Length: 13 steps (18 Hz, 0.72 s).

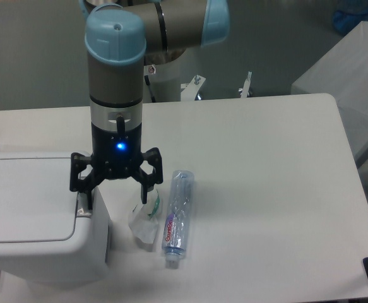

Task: Open the trash can
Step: 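Press the lid edge so the trash can lid flips open, then lift the gripper up and away from the opened trash can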

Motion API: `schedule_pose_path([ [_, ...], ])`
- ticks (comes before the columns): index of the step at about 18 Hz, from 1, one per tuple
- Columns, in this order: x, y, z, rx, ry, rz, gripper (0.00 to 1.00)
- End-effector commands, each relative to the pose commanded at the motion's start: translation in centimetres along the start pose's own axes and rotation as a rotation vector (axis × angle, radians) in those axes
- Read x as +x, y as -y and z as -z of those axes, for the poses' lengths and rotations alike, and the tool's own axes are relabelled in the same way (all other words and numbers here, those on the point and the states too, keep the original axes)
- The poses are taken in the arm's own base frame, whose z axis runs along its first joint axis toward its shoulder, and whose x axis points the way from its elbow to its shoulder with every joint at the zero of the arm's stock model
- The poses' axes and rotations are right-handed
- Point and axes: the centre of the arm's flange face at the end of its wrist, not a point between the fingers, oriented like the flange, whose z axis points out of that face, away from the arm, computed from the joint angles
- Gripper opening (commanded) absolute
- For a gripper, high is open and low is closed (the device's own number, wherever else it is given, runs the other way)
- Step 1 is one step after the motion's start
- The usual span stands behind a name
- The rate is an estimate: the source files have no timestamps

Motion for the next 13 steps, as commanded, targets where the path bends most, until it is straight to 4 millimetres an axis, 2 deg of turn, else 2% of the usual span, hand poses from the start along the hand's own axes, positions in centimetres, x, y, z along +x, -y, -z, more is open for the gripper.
schedule_pose_path([
  [5,0.1,0.2,0.3,0.006,-0.002,-0.004,1.00],
  [8,0.4,1.6,2.1,0.051,-0.003,-0.022,1.00],
  [10,-0.7,3.0,4.0,0.096,0.008,-0.013,1.00],
  [13,-4.7,4.5,6.0,0.139,0.048,-0.020,1.00],
])
